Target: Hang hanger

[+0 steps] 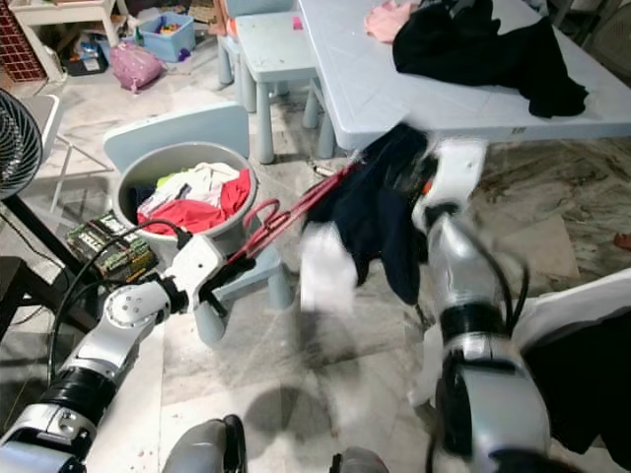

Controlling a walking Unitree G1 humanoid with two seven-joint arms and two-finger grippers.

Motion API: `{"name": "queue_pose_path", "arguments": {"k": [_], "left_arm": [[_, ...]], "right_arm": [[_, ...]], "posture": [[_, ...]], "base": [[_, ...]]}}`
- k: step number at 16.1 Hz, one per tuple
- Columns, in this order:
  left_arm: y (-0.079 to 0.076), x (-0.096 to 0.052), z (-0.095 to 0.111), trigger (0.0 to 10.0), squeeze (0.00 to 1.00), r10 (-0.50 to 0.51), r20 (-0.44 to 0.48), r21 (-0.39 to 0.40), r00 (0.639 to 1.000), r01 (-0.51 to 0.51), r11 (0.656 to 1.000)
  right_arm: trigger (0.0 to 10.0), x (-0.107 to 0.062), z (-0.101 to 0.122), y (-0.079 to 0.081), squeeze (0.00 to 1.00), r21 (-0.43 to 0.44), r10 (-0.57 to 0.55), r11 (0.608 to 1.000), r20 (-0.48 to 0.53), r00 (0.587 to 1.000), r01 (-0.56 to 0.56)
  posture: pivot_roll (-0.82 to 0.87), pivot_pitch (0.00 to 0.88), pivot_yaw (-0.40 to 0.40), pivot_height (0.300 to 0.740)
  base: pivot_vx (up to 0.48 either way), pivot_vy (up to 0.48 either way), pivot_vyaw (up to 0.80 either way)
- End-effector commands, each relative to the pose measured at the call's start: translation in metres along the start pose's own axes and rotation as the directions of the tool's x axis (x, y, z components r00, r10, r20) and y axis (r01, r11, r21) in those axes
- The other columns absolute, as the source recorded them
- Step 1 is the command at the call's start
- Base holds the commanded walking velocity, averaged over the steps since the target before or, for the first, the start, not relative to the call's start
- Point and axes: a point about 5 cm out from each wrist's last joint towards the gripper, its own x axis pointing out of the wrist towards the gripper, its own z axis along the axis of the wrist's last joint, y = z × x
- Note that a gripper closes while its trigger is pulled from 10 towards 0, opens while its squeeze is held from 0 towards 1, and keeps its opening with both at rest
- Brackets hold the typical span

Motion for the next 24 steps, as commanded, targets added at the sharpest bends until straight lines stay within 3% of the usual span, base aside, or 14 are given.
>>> {"name": "queue_pose_path", "arguments": {"k": [1,4,5,6,7,8,9,10,13,18,21,22,23,24], "left_arm": [[-0.002,0.0,-0.001,0.0,0.0,-0.006,-0.007,-0.005,1.0,0.006,1.0],[-0.003,-0.003,0.004,0.0,0.0,0.046,0.046,-0.01,0.998,-0.045,0.999],[0.002,-0.009,0.009,0.0,0.0,0.158,0.102,-0.044,0.982,-0.155,0.987],[0.01,-0.017,0.01,4.0,0.0,0.291,0.126,-0.094,0.948,-0.28,0.955],[0.013,-0.02,0.01,4.0,0.0,0.343,0.129,-0.119,0.931,-0.328,0.937],[0.019,-0.026,0.009,8.4,0.0,0.437,0.128,-0.16,0.89,-0.416,0.895],[0.021,-0.029,0.008,10.0,0.0,0.473,0.112,-0.195,0.874,-0.448,0.873],[0.026,-0.037,0.007,10.0,0.0,0.555,0.098,-0.259,0.826,-0.517,0.816],[0.033,-0.045,0.007,10.0,0.0,0.598,0.093,-0.333,0.796,-0.541,0.772],[0.039,-0.042,0.013,10.0,0.0,0.604,0.11,-0.365,0.79,-0.533,0.763],[0.038,-0.042,0.016,10.0,0.0,0.603,0.11,-0.376,0.79,-0.529,0.761],[0.038,-0.042,0.017,10.0,0.0,0.603,0.109,-0.38,0.791,-0.527,0.76],[0.039,-0.043,0.018,10.0,0.0,0.605,0.112,-0.386,0.788,-0.527,0.757],[0.039,-0.043,0.018,10.0,0.0,0.606,0.113,-0.389,0.788,-0.526,0.756]], "right_arm": [[0.0,0.009,0.024,-0.014,0.0,-0.002,-0.106,0.994,0.07,0.992,0.106],[0.0,0.011,0.032,-0.024,0.0,-0.073,-0.207,0.974,0.092,0.974,0.214],[0.0,0.008,0.027,-0.028,0.0,-0.126,-0.225,0.964,0.077,0.971,0.234],[0.0,0.003,0.019,-0.03,0.0,-0.141,-0.215,0.965,0.053,0.975,0.221],[0.0,0.001,0.016,-0.03,0.0,-0.141,-0.207,0.967,0.044,0.977,0.212],[0.0,-0.003,0.009,-0.029,0.0,-0.168,-0.175,0.97,0.029,0.984,0.177],[0.0,-0.008,0.003,-0.027,0.0,-0.188,-0.143,0.972,0.021,0.99,0.144],[10.0,-0.018,-0.009,-0.026,0.0,-0.22,-0.104,0.971,-0.016,0.994,0.098],[10.0,-0.039,-0.026,-0.025,0.0,-0.222,-0.049,0.975,-0.094,0.994,0.027],[10.0,-0.045,-0.029,-0.021,0.0,-0.219,-0.034,0.976,-0.095,0.995,0.013],[10.0,-0.048,-0.033,-0.014,0.0,-0.263,-0.028,0.965,-0.098,0.995,0.001],[10.0,-0.05,-0.033,-0.011,0.0,-0.212,0.003,0.977,-0.11,0.994,-0.026],[10.0,-0.049,-0.033,-0.012,0.0,-0.181,-0.039,0.983,-0.12,0.992,0.017],[10.0,-0.049,-0.032,-0.012,0.0,-0.188,-0.038,0.982,-0.115,0.993,0.016]], "posture": [[-0.06,0.059,-0.02,0.74],[-0.06,0.064,-0.021,0.74],[-0.05,0.068,-0.024,0.74],[-0.05,0.071,-0.028,0.74],[-0.04,0.072,-0.028,0.74],[-0.04,0.073,-0.032,0.74],[-0.04,0.073,-0.034,0.74],[-0.04,0.075,-0.038,0.74],[-0.05,0.077,-0.038,0.74],[-0.05,0.071,-0.033,0.74],[-0.04,0.066,-0.03,0.74],[-0.04,0.063,-0.033,0.74],[-0.04,0.062,-0.034,0.74],[-0.04,0.06,-0.035,0.74]], "base": [[0.0,0.0,0.0],[0.0,0.0,0.0],[0.0,0.0,0.0],[0.0,0.0,0.0],[0.0,0.0,0.0],[0.0,0.0,0.0],[0.0,0.0,0.0],[0.0,0.0,0.0],[0.0,0.0,0.0],[0.233,0.0,0.0],[0.395,0.0,0.0],[0.42,0.0,0.0],[0.439,0.0,0.0],[0.45,0.0,0.0]]}}
